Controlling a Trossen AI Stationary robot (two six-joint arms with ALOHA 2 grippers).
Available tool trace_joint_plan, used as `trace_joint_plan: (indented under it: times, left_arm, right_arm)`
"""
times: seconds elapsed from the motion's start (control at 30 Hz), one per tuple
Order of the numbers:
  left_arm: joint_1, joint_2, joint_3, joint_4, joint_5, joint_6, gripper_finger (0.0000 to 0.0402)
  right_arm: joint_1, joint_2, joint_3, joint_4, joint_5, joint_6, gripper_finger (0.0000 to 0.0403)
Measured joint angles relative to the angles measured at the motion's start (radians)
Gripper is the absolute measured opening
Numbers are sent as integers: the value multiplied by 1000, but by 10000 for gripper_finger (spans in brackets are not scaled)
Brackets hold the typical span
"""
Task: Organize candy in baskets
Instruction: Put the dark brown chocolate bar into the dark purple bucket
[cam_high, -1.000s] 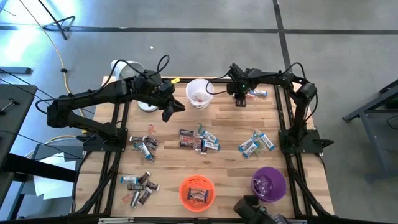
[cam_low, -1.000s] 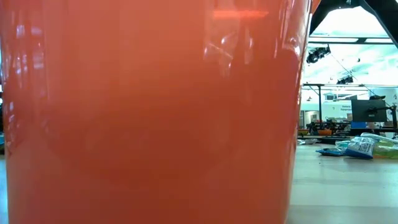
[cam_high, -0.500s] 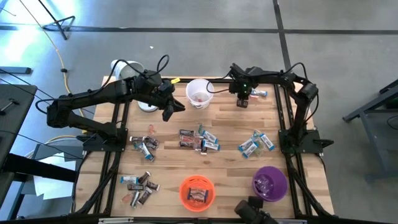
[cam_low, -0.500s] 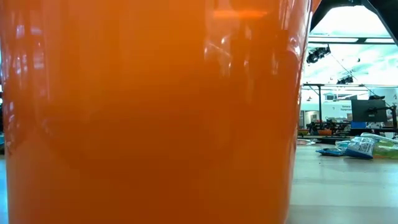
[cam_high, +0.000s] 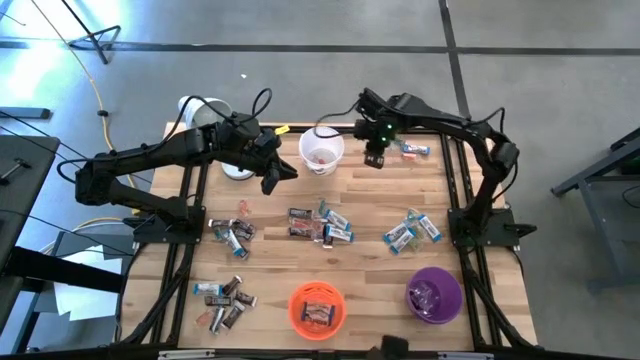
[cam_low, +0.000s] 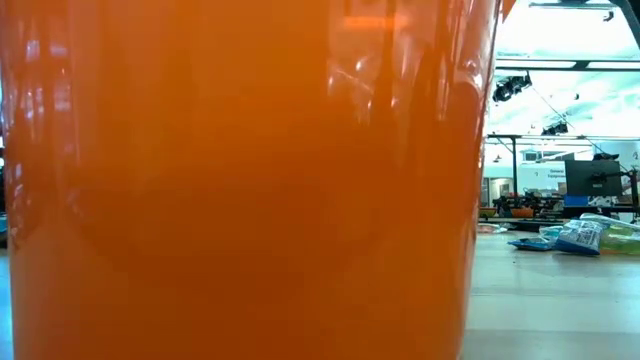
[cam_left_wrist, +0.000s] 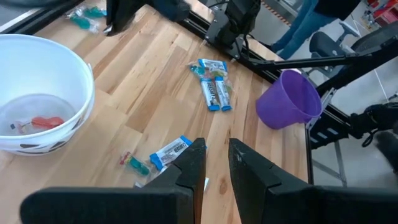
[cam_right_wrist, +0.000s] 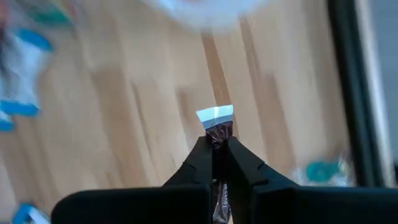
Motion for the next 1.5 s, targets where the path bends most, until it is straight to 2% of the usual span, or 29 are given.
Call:
trace_joint_plan:
  times: [0.1, 0.27, 0.53, 0.8, 1.07, 1.3, 1.5]
  left_arm:
    - [0, 0, 0, 0, 0, 12, 55]
    - [1, -4, 0, 0, 4, -4, 55]
    - [28, -36, 1, -3, 24, -74, 55]
    - [34, -77, 1, -14, 24, -146, 55]
    - [41, -90, 1, -15, -12, -150, 55]
    - [64, -90, 1, -14, -13, -184, 55]
    - [93, -90, 1, -15, -11, -129, 55]
  right_arm:
    - [57, 1, 75, 12, 13, 32, 2]
    - [127, 0, 143, 112, 96, 82, 1]
    - [148, 0, 88, 295, 90, 225, 1]
    - [161, 1, 66, 203, 91, 318, 1]
    - [187, 1, 66, 140, 154, 266, 1]
    - [189, 1, 66, 125, 158, 266, 2]
    - [212, 0, 85, -54, 146, 311, 6]
